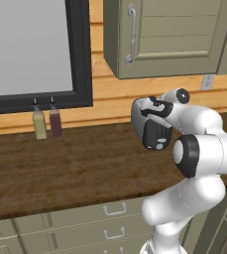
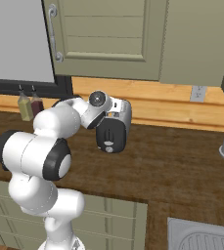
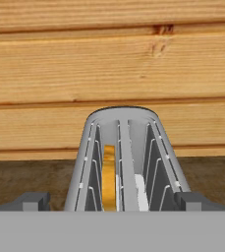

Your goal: Start the toaster. Once the lever pops up, take the bread to the plate on the dining counter.

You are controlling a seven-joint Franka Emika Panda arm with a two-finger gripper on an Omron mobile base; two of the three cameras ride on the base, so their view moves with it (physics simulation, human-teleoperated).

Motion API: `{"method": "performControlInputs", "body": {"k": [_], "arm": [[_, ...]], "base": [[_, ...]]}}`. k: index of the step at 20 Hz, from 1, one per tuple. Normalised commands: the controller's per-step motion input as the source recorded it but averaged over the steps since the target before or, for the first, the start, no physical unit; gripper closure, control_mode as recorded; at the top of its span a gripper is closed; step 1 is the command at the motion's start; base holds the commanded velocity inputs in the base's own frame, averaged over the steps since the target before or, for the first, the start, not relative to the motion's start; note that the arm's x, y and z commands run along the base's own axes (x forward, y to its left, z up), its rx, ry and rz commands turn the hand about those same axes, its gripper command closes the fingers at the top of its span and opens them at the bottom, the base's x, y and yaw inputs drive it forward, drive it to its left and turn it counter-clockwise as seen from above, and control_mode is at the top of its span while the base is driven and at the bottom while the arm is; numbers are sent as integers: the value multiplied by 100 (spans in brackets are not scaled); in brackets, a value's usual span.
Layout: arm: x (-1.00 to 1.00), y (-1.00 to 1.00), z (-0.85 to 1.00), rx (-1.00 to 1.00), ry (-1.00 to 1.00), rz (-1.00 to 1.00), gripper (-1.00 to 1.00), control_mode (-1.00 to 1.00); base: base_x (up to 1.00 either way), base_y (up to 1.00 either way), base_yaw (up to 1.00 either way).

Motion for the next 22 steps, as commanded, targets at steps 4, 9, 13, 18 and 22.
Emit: {"method": "performControlInputs", "body": {"k": [4,9,13,18,22], "arm": [[0,0,0,0,0,0,-100,-100],[0,0,0,0,0,0,-100,-100],[0,0,0,0,0,0,-100,-100],[0,0,0,0,0,0,-100,-100],[0,0,0,0,0,0,-100,-100]], "base": [[0,0,0],[0,0,0],[0,0,0],[0,0,0],[0,0,0]]}}
